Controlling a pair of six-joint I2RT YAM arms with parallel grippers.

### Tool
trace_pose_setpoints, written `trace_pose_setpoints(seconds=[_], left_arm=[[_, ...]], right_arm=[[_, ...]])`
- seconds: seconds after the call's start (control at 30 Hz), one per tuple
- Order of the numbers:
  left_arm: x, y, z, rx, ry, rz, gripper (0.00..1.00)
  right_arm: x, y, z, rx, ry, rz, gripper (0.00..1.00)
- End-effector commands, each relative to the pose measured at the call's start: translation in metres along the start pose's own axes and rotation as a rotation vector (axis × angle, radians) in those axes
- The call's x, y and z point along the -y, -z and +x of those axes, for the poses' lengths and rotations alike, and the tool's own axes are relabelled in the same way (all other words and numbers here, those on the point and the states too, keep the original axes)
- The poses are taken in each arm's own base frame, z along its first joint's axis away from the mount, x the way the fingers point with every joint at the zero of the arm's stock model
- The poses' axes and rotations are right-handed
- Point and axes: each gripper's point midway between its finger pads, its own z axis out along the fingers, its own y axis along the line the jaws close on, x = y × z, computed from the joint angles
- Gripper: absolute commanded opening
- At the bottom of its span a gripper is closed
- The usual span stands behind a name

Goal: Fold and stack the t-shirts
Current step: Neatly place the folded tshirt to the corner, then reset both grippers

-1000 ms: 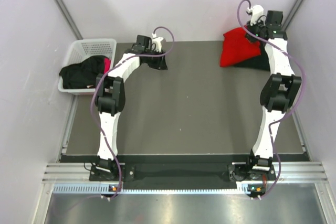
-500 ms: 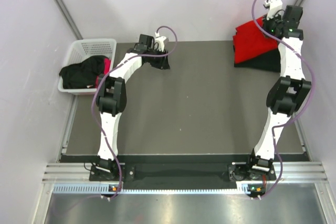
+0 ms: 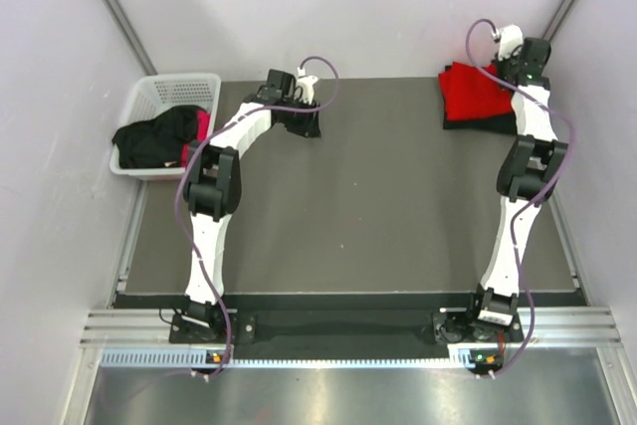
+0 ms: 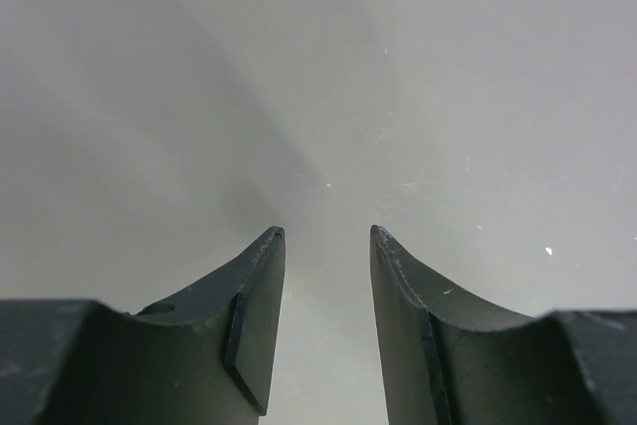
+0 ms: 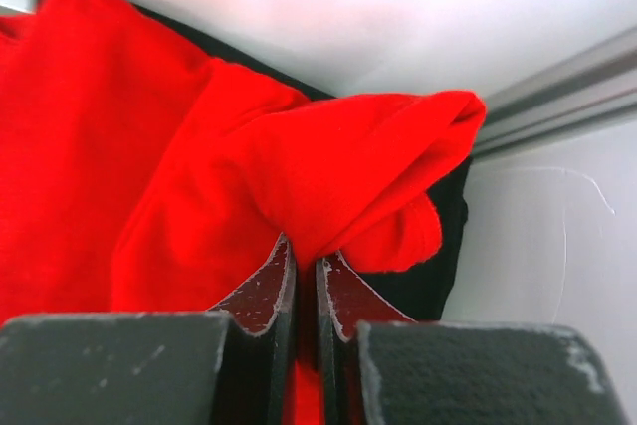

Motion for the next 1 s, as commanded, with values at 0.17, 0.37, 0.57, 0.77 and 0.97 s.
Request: trace_pose_setpoints(seconds=[0.17,0.37,0.57,0.77,0.97], left_arm=[[0.019,0.016,-0.021,0.037,-0.083,-0.015,0.45],[0.027,0.012,-0.024,0.043,-0.087,0.003,0.45],[0.023,0.033,-0.053,0.110,-0.104,-0.072,0.57],[-0.027,0.119,-0.132,0.315,-0.248,-0.562,0.76],[-0.052,0.131,-0.120,0.290,-0.191,-0.725,0.89]], right_arm=[[0.059,0.020,-0.062,0.147,0.072,0.264,0.03],[0.064,0.019,-0.057,0.134,0.084,0.287,0.04],[0.085,0.061,-0.071,0.071,0.049,0.495,0.94],[0.071,0.183,-0.163,0.383,-0.113,0.412,1.00],[-0.119,0.180,-0.155,0.243,-0.194,-0.197,1.00]])
